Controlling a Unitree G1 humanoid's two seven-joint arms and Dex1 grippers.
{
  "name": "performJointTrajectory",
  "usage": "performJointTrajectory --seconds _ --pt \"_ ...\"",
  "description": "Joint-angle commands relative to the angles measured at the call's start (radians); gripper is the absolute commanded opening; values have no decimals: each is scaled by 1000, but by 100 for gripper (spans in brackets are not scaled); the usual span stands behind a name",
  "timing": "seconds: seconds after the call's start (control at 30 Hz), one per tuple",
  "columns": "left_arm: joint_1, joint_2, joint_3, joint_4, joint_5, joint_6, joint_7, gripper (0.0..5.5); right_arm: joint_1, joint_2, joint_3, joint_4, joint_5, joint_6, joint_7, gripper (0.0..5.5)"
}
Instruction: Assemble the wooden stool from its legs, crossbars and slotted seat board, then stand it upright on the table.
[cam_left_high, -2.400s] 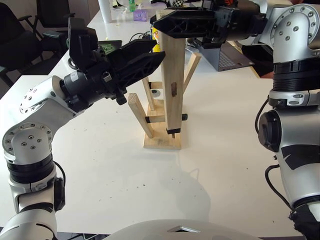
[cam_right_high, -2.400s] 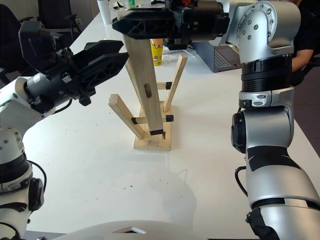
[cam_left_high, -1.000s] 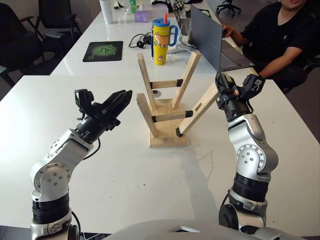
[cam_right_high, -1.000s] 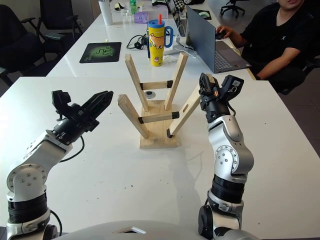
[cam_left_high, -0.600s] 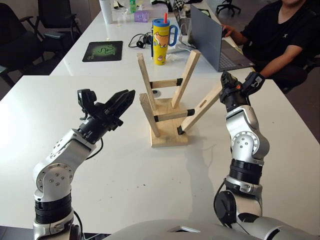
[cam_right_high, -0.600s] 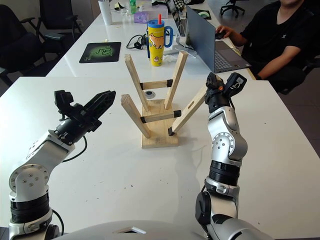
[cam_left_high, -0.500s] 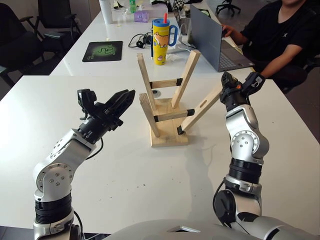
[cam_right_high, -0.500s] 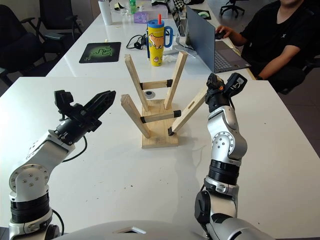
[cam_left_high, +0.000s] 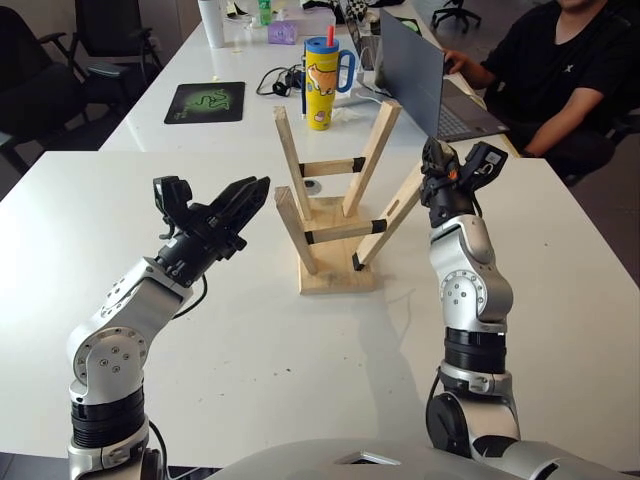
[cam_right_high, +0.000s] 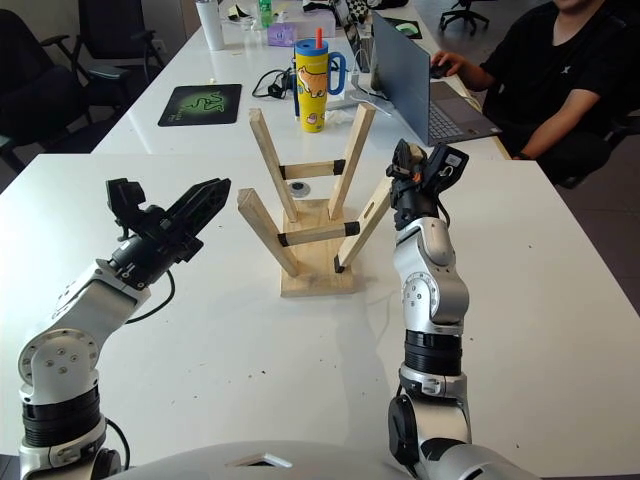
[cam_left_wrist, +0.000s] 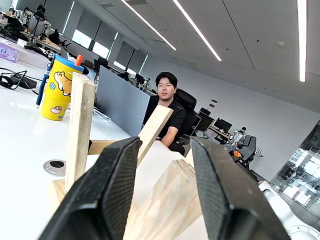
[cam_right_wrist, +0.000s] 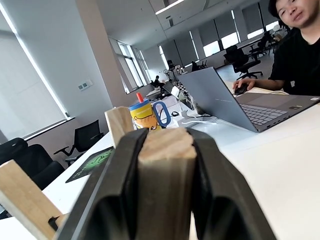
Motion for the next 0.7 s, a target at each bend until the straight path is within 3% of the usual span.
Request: performJointTrajectory --seconds 0.03,0.33,0.7 --pt "-16 -5 -6 -14 -10 -3 12 188 90 -54 65 35 -153 -73 23 105" --pt "-23 -12 -20 -20 -17 2 20 188 144 -41 86 36 -190 -168 37 105" --pt "-25 -10 -46 -34 -22 13 27 188 242 -44 115 -130 -158 -100 84 105"
